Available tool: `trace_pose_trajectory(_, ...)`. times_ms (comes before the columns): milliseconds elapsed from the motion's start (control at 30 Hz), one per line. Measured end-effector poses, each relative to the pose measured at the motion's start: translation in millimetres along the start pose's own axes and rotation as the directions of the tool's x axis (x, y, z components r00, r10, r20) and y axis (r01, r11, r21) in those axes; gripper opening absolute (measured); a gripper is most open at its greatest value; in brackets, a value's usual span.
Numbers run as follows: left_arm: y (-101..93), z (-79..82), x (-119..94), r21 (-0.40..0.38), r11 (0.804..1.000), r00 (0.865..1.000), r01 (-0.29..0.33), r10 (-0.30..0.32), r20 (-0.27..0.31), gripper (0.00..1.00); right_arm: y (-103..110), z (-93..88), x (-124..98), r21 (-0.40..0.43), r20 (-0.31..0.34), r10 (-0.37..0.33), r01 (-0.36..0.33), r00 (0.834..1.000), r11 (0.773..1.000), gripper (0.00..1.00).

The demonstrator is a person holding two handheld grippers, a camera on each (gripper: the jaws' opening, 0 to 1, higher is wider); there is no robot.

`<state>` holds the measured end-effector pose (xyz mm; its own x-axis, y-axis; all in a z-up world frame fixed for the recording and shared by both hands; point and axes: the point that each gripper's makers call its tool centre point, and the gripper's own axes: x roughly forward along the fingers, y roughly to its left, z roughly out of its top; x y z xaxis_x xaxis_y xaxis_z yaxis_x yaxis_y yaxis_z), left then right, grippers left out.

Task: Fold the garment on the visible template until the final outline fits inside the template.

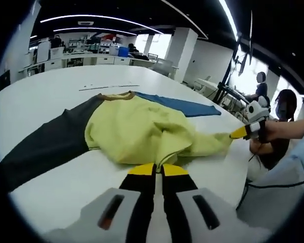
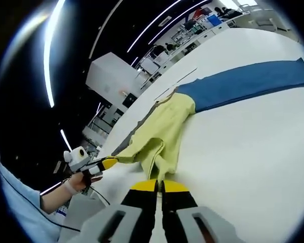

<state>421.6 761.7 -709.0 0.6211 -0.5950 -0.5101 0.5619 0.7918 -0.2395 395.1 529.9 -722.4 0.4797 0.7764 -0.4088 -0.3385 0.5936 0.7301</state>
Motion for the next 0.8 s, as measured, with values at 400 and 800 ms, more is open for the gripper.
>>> trace_pose_trajectory(400,14.9,-33.3,-66,0.057,0.996,0.991,-0.066,0.072,-0.113,0.01,6,-3.0,-6,-0.04,-0.025,0.011,-0.012,1.0,0.999,0.0)
trace_pose_trajectory(800,19.1,-90.4,-99,0.064,0.99,0.955,-0.124,0.137,-0.262,0.01,-9,-23.8,-22,-0.003,-0.052,-0.026,0.026,0.998,1.0,0.0)
